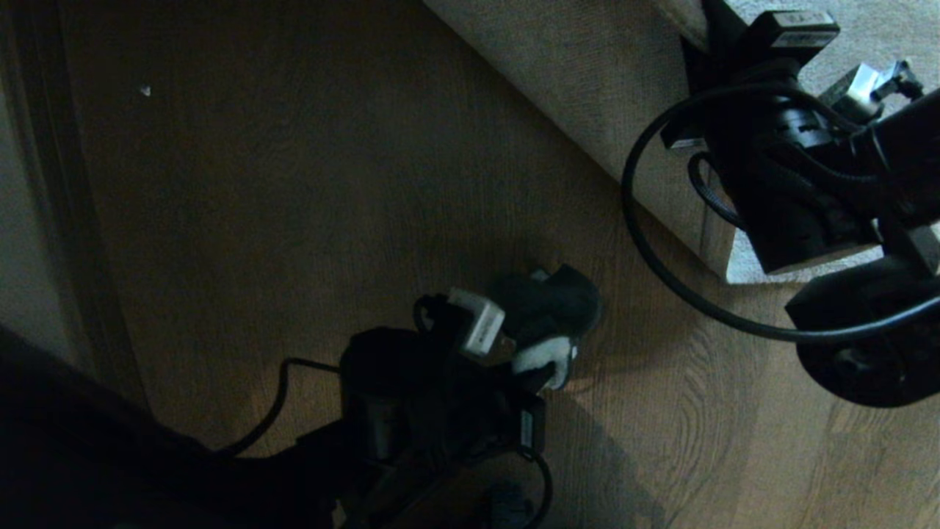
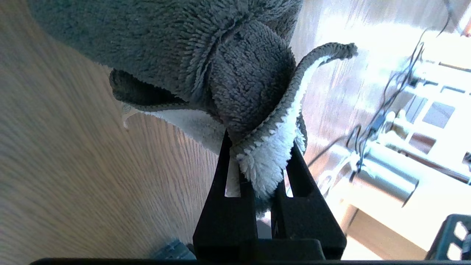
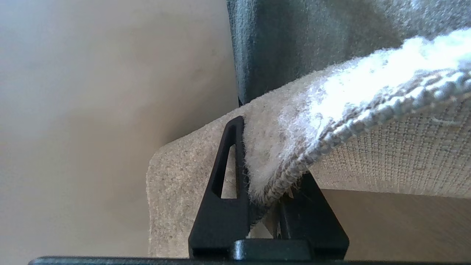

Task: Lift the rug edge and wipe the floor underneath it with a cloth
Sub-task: Wipe the floor under the carpet with a rag

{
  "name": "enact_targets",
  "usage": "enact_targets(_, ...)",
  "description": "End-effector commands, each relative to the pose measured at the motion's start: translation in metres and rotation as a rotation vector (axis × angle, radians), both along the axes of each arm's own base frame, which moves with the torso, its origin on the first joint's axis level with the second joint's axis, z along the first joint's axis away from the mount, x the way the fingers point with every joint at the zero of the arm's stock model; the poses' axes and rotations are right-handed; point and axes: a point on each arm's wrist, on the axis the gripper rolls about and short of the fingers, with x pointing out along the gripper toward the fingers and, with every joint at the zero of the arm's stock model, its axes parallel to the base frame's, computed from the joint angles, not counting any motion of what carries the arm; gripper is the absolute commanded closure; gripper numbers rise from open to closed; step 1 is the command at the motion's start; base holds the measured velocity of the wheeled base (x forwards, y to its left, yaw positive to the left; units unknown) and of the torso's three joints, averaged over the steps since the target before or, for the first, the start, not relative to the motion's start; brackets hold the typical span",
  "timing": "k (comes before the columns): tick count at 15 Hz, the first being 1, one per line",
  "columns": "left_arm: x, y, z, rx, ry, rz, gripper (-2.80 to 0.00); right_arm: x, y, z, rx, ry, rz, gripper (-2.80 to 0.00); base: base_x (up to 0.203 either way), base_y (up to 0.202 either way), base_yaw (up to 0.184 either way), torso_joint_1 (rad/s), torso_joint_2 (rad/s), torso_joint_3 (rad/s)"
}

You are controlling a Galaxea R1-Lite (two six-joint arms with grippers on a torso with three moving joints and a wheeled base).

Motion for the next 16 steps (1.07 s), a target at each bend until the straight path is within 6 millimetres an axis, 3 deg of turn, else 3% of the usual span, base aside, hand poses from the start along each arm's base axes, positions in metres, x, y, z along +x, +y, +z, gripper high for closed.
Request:
enact_targets(1, 0.006, -0.007, -0.014, 0.024, 0.025, 0.005, 0.00, -0.003, -0.003, 0.003, 0.033, -0.038, -0.001, 0.00, 0.000, 0.000, 0.000, 0.000, 0.00, 0.000)
enact_targets(6, 0.032, 0.015, -0.011, 0.008, 0.014, 0.107, 0.00, -0.002, -0.003, 0.003, 0.033, -0.036, 0.000, 0.00, 0.000, 0.000, 0.000, 0.000, 0.00, 0.000)
enact_targets(12, 0.070, 0.079, 0.021, -0.068, -0.060, 0.331, 0.00, -0.001, -0.001, 0.002, 0.032, -0.035, 0.003, 0.00, 0.000, 0.000, 0.000, 0.000, 0.00, 0.000)
enact_targets(16, 0.059, 0.125, 0.034, -0.078, -0.079, 0.445, 0.00, 0.001, 0.000, 0.001, 0.033, -0.034, 0.003, 0.00, 0.000, 0.000, 0.000, 0.000, 0.00, 0.000)
